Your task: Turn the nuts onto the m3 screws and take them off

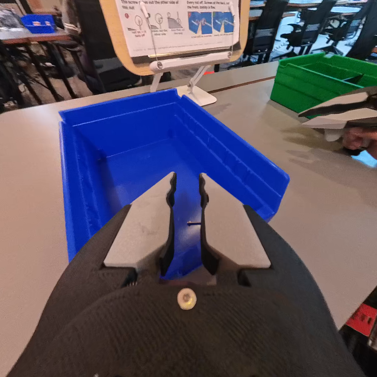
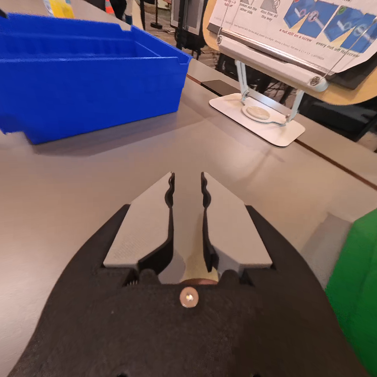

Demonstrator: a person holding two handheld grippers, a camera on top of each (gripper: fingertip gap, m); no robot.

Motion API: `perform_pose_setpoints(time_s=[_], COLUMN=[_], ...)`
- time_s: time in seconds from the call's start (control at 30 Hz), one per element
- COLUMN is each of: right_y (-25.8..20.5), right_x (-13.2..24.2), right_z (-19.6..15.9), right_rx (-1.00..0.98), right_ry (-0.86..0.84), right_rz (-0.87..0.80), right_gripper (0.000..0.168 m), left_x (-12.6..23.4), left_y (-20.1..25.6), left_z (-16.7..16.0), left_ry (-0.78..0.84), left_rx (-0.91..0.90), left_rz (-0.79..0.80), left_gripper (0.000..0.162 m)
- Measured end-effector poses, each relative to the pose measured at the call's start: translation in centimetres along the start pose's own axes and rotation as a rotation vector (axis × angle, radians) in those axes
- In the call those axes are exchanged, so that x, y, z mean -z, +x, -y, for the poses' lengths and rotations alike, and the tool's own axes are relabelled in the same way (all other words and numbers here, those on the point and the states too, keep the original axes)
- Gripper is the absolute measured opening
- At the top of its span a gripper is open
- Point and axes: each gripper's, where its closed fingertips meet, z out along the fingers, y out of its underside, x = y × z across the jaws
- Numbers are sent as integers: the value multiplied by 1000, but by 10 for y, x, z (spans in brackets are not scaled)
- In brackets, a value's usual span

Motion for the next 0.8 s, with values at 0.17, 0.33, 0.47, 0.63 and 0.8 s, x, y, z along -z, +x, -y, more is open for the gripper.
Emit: perform_pose_setpoints(time_s=[0.17,0.33,0.47,0.63,0.8], right_y=[-8,-11,-16,-32,-41], right_x=[1,5,3,4,9], right_z=[8,15,13,16,21], right_rx=[-109,-121,-89,-31,-25], right_ry=[40,80,56,57,77], right_rz=[75,93,100,134,165], right_gripper=[24,23,24,24,24], left_x=[-27,-40,-38,-39,-34], left_y=[9,20,31,12,7], left_z=[-10,-19,-28,-57,-82], left_ry=[-98,-187,-360,-714,-960], left_rx=[-84,-185,-261,-419,-500], left_rz=[-73,-165,-329,-381,-461], left_gripper=[24,24,23,19,16])
